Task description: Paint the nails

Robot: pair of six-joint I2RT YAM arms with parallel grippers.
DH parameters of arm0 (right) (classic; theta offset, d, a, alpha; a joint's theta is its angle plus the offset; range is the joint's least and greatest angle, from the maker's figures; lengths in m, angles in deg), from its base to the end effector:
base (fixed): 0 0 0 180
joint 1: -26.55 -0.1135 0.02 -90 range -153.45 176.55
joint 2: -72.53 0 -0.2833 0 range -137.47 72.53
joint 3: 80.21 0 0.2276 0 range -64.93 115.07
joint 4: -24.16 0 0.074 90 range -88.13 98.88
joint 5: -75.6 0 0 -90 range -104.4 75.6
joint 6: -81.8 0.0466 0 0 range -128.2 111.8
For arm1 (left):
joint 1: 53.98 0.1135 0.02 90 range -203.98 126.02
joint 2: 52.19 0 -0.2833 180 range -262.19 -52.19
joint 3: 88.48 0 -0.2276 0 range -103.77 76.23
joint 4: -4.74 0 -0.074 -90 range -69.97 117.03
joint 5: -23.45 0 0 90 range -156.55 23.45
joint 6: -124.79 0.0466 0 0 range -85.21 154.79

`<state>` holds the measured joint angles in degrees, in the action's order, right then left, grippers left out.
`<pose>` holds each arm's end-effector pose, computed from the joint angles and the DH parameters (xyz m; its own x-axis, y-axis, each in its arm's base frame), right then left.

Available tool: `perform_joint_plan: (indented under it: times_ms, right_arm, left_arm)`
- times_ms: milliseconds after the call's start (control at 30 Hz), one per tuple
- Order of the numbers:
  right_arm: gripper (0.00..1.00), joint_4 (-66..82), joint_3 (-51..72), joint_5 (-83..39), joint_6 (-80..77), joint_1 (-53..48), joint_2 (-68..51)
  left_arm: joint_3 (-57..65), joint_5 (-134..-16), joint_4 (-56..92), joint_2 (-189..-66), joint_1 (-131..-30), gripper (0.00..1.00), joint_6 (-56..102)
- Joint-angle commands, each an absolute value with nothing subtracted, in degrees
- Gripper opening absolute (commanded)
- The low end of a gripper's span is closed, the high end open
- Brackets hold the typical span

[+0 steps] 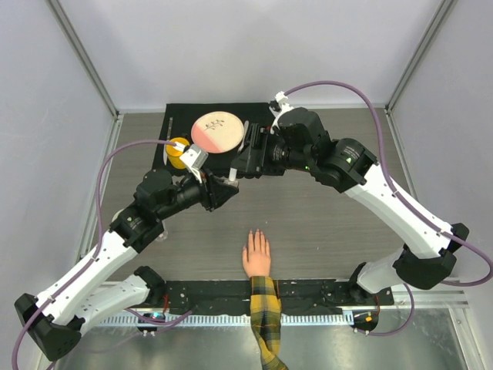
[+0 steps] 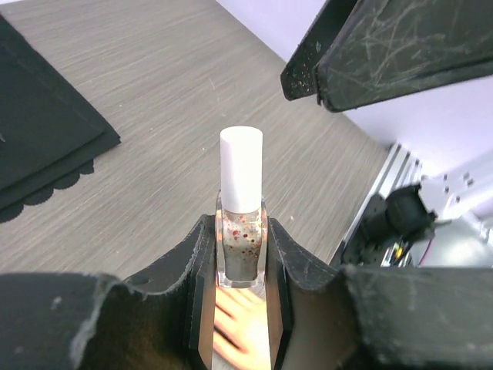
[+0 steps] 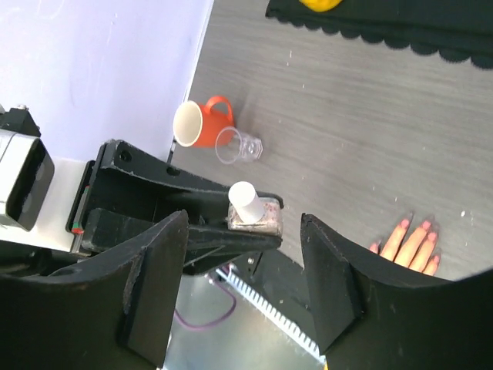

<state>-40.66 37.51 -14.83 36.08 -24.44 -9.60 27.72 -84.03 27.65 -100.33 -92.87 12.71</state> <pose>0.1706 0.2112 0.4677 -0.7654 0.1642 -0.6222 -0.3446 0.7119 0.6119 0.1217 -0.1161 0.3710 -0.4033 -0.1353 -0.9050 0.7329 0.5444 -0.4080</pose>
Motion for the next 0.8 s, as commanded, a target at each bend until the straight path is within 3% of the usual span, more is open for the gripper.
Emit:
perform_joint_plan:
  times_ms: [0, 67, 500, 767]
  right_arm:
    - [0.64, -35.2, 39.2, -10.4, 33.8, -25.2, -10.3]
    - [0.6, -35.0, 39.5, -9.2, 32.2, -25.5, -10.1]
    - [0.57, -32.5, 42.2, -6.9, 28.9, -28.6, -14.7]
    - [0.43, -32.8, 44.7, -7.5, 27.6, -28.7, -18.3]
  left_arm:
    - [26.5, -78.8, 22.9, -99.3, -92.9, 0.0, 5.7]
    - [25.6, -76.9, 23.9, -99.1, -92.9, 0.0, 5.4]
    - [23.6, -74.4, 26.4, -100.2, -92.9, 0.0, 5.4]
    - [23.3, -74.8, 26.3, -99.7, -92.9, 0.0, 6.0]
